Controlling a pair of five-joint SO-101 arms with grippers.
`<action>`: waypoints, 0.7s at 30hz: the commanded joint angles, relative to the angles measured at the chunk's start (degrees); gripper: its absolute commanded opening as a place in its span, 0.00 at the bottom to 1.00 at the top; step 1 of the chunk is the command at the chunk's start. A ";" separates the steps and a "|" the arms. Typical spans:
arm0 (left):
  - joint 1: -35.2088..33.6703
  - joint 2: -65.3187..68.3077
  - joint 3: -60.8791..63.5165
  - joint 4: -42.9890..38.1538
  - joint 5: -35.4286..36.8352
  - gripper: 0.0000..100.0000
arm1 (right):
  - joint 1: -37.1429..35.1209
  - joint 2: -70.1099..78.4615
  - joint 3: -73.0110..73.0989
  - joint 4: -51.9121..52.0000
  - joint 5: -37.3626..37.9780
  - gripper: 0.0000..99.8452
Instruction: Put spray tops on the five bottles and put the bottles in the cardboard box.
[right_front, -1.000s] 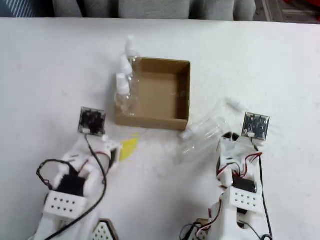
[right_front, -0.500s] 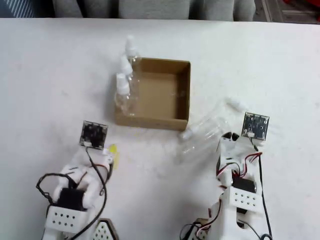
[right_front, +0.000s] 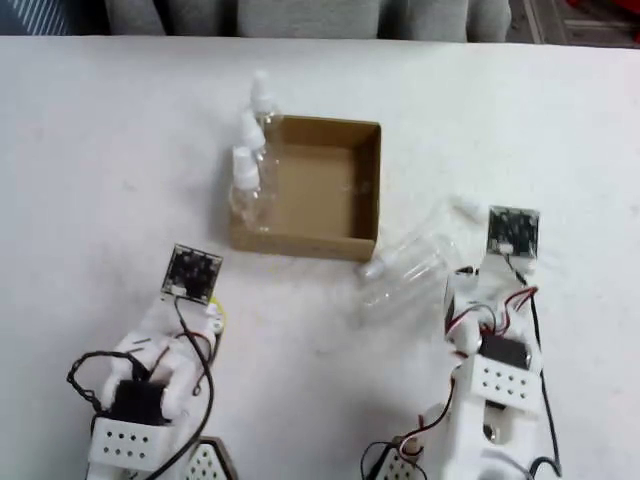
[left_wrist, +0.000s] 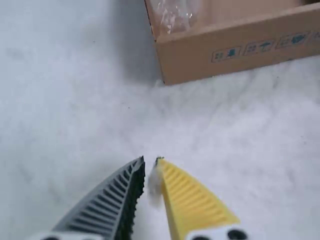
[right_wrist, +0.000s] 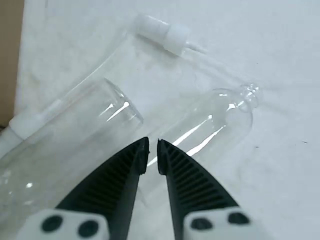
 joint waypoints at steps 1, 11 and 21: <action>-0.40 -1.36 -0.26 1.93 -0.88 0.05 | -2.95 -0.48 -11.34 13.14 1.76 0.01; -0.48 -1.36 -0.26 2.11 -0.88 0.05 | -3.30 14.02 -33.41 31.34 0.88 0.01; -0.48 -1.36 -0.26 2.11 -0.88 0.04 | -2.68 48.04 -55.82 32.13 -8.70 0.01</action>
